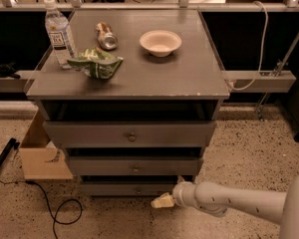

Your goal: Open bottom drawer

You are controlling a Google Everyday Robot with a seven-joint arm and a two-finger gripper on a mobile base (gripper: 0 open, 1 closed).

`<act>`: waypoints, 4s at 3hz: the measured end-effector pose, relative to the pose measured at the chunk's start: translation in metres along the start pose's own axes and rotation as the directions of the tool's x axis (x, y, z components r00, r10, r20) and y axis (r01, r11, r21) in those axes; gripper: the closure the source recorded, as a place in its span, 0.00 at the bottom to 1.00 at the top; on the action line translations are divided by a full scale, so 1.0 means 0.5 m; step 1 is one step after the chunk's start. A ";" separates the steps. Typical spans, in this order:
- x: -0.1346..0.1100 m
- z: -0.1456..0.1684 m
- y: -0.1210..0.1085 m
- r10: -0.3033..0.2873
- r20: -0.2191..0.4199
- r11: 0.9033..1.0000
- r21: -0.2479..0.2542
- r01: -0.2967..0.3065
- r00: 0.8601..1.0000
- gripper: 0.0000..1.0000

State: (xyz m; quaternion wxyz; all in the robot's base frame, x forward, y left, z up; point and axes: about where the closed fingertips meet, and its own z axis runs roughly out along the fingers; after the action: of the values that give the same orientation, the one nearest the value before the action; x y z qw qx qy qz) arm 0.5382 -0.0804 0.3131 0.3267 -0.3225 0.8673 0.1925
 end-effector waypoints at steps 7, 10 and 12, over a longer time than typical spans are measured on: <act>0.043 0.039 0.014 0.110 0.083 0.993 -0.057 -0.105 0.990 0.00; 0.043 0.109 -0.033 0.117 0.062 0.992 -0.050 -0.114 0.991 0.00; 0.060 0.242 -0.041 0.077 0.018 0.995 -0.068 -0.075 0.997 0.00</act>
Offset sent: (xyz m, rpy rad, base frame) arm 0.0094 0.0121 -0.0065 -0.0476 -0.0209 0.0169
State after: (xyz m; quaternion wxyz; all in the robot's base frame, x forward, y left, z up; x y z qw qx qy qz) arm 0.5883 -0.0424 0.2036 0.3170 -0.2981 0.8686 0.2371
